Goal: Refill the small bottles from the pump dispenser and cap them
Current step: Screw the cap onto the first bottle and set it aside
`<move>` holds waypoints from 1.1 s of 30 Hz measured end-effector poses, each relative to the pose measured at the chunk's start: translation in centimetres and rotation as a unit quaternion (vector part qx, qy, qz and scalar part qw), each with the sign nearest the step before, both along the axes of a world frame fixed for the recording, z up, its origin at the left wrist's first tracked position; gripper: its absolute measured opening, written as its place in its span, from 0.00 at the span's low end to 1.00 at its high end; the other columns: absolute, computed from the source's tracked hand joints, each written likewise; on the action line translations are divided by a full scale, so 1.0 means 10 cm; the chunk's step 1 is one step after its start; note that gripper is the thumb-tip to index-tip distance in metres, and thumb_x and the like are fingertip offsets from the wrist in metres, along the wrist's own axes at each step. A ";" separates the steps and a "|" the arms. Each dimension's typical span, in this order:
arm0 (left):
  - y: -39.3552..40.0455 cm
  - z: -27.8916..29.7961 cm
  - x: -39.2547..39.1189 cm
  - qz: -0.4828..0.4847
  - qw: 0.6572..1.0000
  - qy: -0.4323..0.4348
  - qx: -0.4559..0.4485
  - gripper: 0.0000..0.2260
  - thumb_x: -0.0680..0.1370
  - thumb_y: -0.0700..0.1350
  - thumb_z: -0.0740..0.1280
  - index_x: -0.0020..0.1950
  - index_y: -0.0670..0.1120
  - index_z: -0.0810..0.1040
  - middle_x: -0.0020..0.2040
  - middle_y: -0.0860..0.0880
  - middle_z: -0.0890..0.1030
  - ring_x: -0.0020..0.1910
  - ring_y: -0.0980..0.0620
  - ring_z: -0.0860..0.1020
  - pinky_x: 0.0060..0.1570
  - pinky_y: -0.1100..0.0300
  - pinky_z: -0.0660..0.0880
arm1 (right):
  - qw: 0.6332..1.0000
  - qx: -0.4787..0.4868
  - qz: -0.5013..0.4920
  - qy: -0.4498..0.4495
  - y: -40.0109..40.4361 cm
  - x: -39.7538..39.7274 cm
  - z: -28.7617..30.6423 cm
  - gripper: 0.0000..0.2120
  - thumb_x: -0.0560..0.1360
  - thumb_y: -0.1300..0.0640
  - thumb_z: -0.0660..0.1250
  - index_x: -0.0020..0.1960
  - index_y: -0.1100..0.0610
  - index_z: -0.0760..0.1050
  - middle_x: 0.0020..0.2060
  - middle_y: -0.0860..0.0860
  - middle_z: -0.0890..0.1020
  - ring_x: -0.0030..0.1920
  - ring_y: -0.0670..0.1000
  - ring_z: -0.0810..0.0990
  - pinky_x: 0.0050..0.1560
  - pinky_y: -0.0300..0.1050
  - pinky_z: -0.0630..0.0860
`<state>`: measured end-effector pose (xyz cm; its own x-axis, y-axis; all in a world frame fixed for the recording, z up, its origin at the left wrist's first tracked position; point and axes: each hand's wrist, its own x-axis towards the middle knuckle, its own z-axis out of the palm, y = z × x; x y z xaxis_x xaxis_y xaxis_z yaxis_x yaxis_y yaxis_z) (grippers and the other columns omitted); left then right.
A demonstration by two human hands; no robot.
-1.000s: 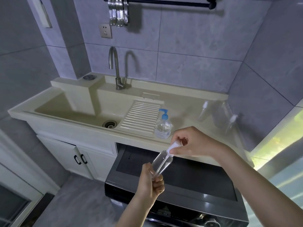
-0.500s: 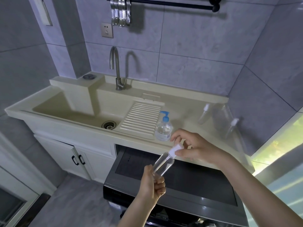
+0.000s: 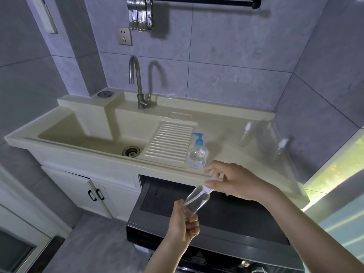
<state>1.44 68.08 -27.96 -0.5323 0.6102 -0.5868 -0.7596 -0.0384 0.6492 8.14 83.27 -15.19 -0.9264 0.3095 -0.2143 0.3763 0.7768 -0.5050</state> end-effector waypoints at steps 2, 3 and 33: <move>0.01 0.01 -0.01 0.002 1.000 0.001 0.000 0.11 0.78 0.49 0.51 0.41 0.45 0.67 0.25 0.50 0.59 0.23 0.54 0.55 0.23 0.63 0.54 | 0.998 -0.055 0.018 0.030 0.04 0.00 -0.05 0.08 0.71 0.45 0.70 0.48 0.40 0.73 0.42 0.40 0.76 0.32 0.40 0.72 0.40 0.38 0.69; 0.02 0.02 -0.01 0.002 1.000 0.002 0.000 0.11 0.78 0.49 0.52 0.40 0.45 0.67 0.25 0.50 0.59 0.23 0.54 0.55 0.22 0.63 0.54 | 0.997 -0.062 0.014 0.044 0.05 -0.01 -0.06 0.07 0.70 0.47 0.71 0.44 0.43 0.74 0.39 0.41 0.76 0.31 0.41 0.70 0.38 0.38 0.69; 0.06 0.05 -0.07 -0.020 1.000 -0.014 -0.013 0.05 0.72 0.44 0.53 0.43 0.46 0.67 0.29 0.50 0.56 0.26 0.54 0.53 0.25 0.62 0.53 | 0.988 -0.115 0.004 0.106 0.07 -0.02 -0.15 0.06 0.69 0.55 0.72 0.40 0.48 0.75 0.35 0.42 0.77 0.32 0.43 0.74 0.37 0.38 0.69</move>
